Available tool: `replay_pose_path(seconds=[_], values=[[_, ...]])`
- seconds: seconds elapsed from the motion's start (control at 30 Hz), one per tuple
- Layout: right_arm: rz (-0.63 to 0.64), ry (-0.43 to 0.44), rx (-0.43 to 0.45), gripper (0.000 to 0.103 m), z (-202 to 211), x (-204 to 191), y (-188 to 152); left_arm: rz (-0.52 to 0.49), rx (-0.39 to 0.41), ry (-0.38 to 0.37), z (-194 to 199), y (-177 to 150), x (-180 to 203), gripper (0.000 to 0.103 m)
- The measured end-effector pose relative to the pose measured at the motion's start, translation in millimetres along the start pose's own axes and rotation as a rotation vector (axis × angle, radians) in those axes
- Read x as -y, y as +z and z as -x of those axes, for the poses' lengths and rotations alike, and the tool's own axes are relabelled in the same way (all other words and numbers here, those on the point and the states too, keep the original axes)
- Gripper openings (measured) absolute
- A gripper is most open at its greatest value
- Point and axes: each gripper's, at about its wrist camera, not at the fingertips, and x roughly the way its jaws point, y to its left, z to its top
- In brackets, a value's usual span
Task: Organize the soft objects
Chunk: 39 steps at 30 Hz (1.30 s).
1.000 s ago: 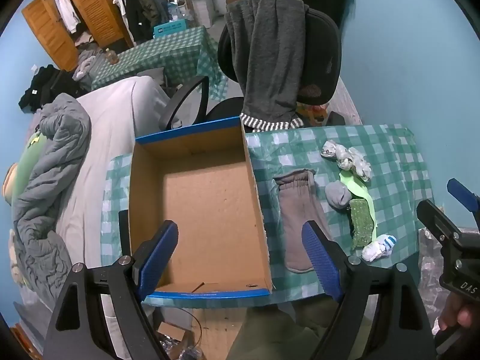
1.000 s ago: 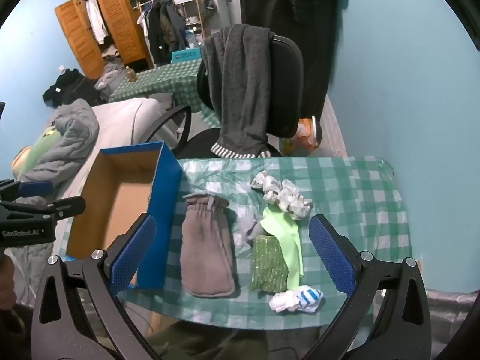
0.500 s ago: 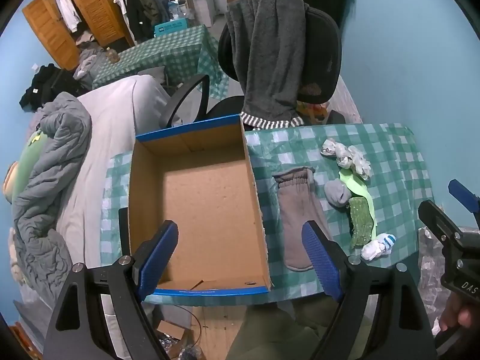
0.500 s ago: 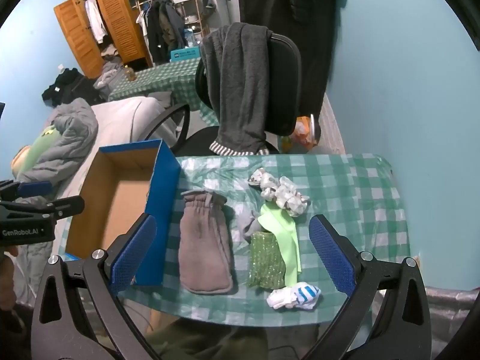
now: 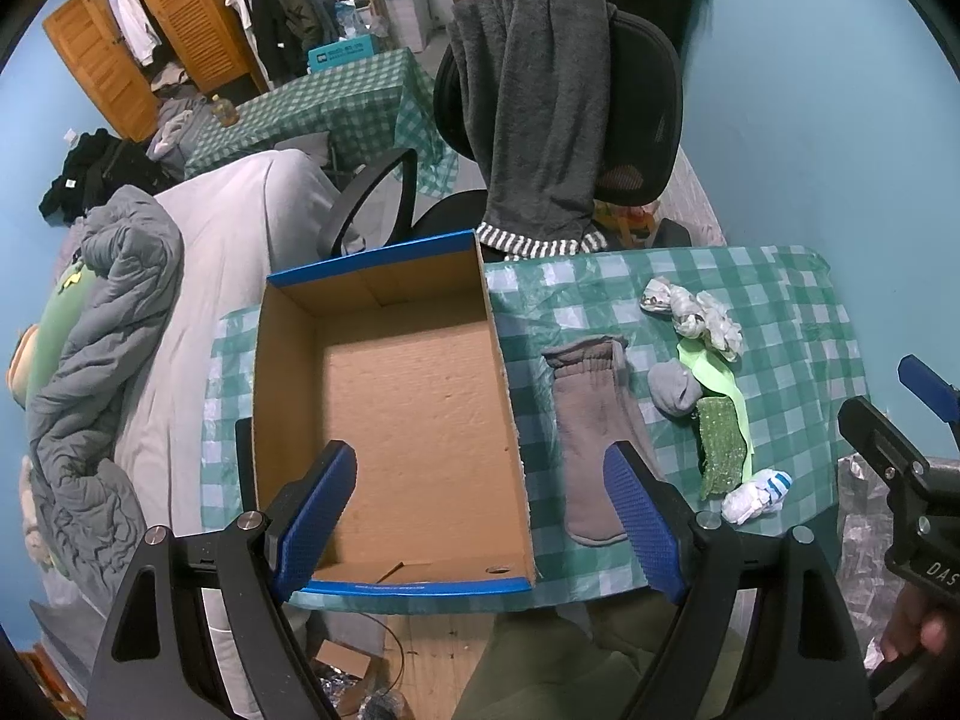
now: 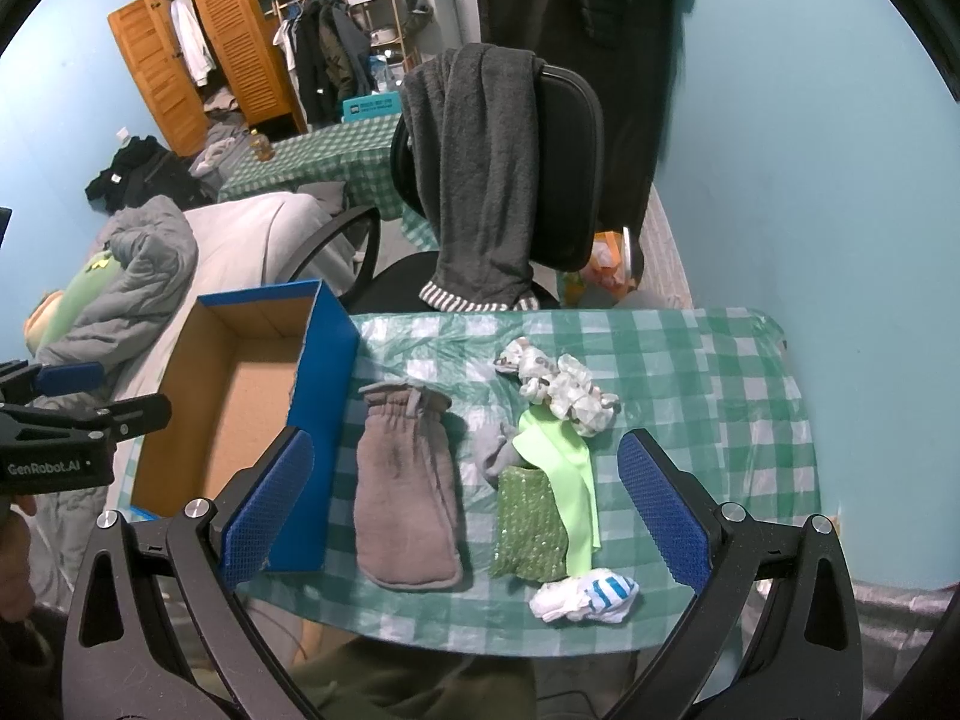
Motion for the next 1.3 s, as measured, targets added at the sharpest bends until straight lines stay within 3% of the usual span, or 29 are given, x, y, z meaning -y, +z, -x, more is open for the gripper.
replay_pose_path(seconds=[1.3], values=[[0.004,0.006,-0.009,0.101,-3.6,2.5,2.7,0.004,-0.013,-0.003,-6.9,3.0,3.0,0.086]])
